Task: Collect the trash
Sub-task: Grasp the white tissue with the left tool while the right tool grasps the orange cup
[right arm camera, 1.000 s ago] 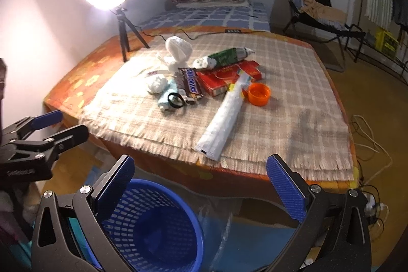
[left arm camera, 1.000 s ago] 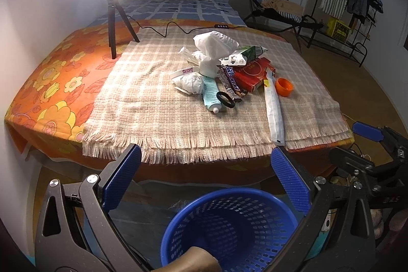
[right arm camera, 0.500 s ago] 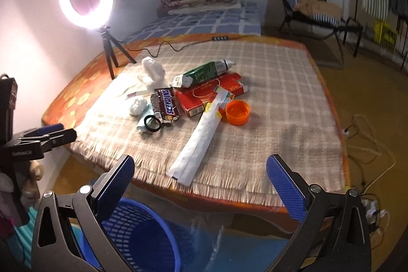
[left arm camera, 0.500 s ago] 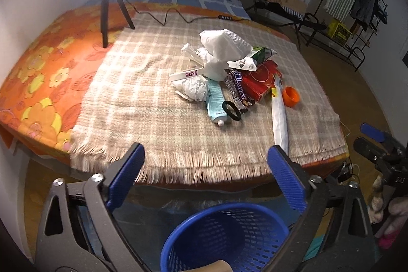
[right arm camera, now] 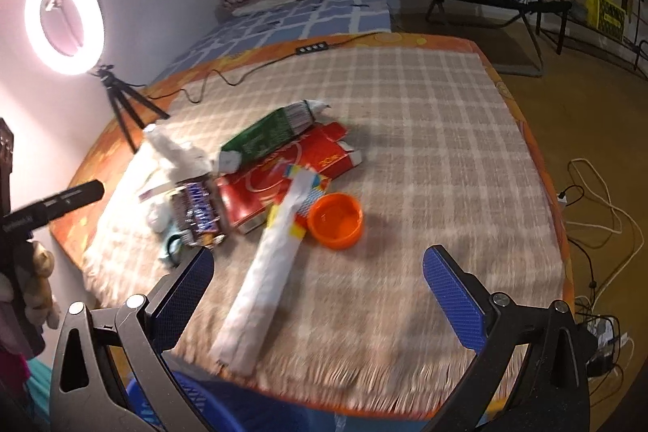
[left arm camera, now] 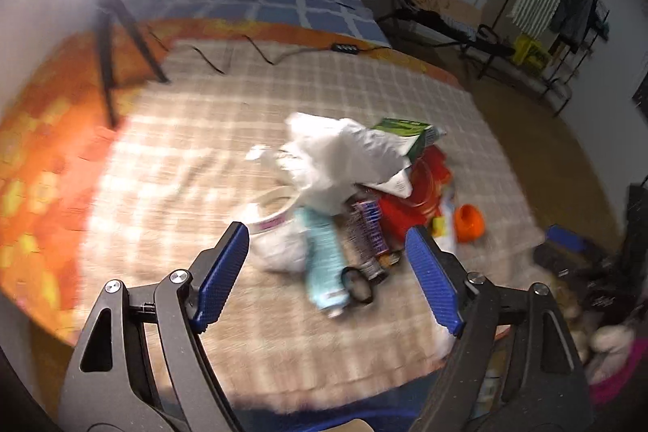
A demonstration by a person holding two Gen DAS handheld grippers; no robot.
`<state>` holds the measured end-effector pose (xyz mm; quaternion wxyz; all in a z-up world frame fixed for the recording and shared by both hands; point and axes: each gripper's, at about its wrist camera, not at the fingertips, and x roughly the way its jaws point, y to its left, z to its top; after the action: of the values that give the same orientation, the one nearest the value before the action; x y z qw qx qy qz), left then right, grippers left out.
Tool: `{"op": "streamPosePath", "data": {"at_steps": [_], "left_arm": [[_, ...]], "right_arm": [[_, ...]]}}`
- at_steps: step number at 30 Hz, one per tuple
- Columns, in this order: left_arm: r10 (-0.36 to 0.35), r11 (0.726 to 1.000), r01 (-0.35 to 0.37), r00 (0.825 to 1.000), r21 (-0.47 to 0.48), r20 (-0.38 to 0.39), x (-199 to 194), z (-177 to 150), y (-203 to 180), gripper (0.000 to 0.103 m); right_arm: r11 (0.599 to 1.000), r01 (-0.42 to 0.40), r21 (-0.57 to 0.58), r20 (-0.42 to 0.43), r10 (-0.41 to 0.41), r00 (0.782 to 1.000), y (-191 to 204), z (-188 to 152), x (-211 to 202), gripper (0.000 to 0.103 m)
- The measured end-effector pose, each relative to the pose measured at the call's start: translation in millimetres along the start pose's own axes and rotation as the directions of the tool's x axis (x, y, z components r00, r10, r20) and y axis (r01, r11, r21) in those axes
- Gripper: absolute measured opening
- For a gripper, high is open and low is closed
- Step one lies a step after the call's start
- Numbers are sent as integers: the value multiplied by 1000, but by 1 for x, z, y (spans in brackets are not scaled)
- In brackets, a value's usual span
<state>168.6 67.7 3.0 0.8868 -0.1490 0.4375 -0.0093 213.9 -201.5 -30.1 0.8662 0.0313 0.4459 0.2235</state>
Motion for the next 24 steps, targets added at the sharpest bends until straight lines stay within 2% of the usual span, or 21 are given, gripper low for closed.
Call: {"op": "streamPosePath", "data": {"at_steps": [3, 7, 17, 19, 21, 24], "left_arm": [[-4, 1000, 4, 1000, -4, -22, 18, 8, -5, 82], [52, 999, -52, 998, 18, -33, 39, 19, -13, 87], [145, 989, -145, 989, -3, -38, 87, 42, -4, 87], [128, 991, -129, 991, -29, -31, 91, 47, 5, 75], [123, 991, -125, 991, -39, -43, 96, 50, 11, 54], [116, 991, -118, 993, -60, -31, 101, 55, 21, 48]], "right_arm": [[1000, -9, 7, -41, 9, 999, -4, 3, 21, 102], [1000, -2, -7, -74, 2, 997, 0, 6, 43, 102], [999, 28, -35, -83, -31, 996, 5, 16, 71, 101], [999, 28, -31, -93, -30, 995, 2, 16, 75, 99], [999, 29, -29, -101, -32, 994, 0, 16, 79, 96], [999, 38, -25, -108, -40, 993, -4, 17, 85, 94]]}}
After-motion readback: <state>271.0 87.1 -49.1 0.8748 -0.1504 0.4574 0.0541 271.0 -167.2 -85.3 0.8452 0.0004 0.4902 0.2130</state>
